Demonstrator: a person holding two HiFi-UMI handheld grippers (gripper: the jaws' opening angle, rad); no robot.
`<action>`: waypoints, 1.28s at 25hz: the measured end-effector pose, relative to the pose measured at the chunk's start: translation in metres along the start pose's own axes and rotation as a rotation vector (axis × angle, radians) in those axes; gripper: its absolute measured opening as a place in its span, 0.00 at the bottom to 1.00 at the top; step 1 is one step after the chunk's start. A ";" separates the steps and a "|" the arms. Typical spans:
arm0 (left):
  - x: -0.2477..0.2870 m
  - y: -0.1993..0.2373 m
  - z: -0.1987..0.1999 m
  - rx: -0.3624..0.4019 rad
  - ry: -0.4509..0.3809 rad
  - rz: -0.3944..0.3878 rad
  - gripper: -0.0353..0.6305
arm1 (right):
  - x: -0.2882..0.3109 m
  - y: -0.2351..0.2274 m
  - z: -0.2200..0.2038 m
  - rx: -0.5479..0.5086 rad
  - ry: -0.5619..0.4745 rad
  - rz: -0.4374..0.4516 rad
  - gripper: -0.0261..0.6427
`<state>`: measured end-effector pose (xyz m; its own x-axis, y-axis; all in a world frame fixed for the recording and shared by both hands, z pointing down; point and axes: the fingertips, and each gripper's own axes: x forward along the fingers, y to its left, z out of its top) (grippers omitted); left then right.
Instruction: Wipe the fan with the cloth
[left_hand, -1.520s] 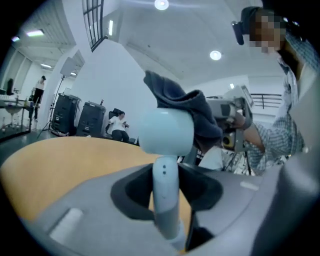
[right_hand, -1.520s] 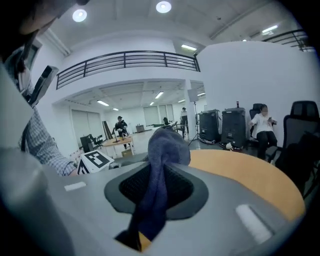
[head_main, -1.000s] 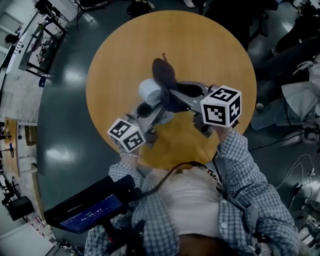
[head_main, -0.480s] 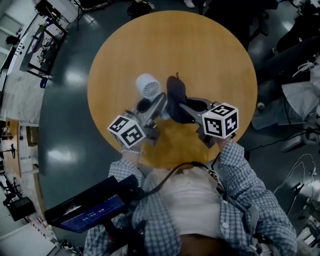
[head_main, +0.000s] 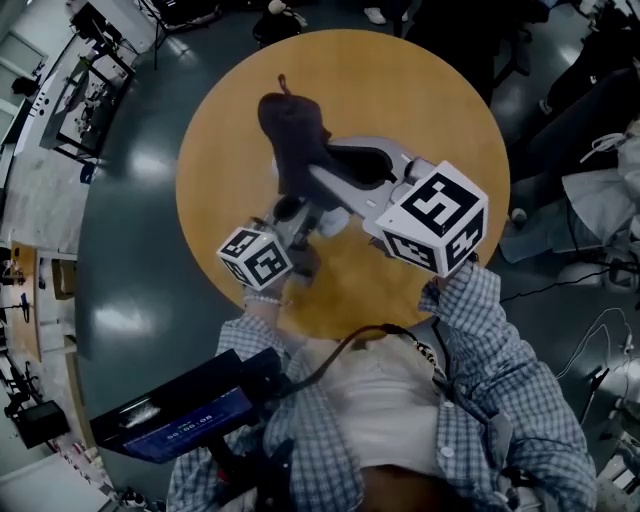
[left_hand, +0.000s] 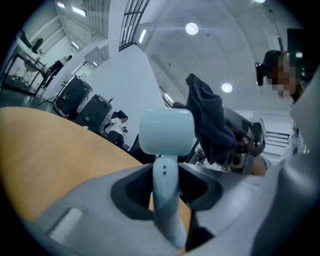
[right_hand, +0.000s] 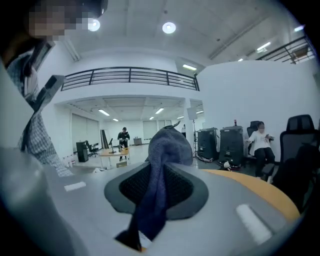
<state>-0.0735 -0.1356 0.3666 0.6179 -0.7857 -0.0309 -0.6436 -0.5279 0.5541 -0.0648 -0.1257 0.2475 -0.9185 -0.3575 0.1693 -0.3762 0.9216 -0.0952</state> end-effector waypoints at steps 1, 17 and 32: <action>0.002 -0.001 0.001 -0.001 -0.001 -0.002 0.26 | 0.008 0.000 -0.003 -0.021 0.023 0.006 0.17; -0.010 0.000 0.037 -0.104 -0.106 -0.012 0.26 | -0.020 0.014 -0.143 0.070 0.282 -0.056 0.17; -0.011 -0.055 0.023 -0.031 0.026 -0.342 0.26 | -0.070 -0.044 -0.036 0.188 -0.050 0.180 0.17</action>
<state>-0.0551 -0.1051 0.3171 0.8071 -0.5562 -0.1980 -0.3836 -0.7490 0.5403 0.0206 -0.1357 0.2752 -0.9758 -0.2013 0.0853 -0.2178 0.9285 -0.3008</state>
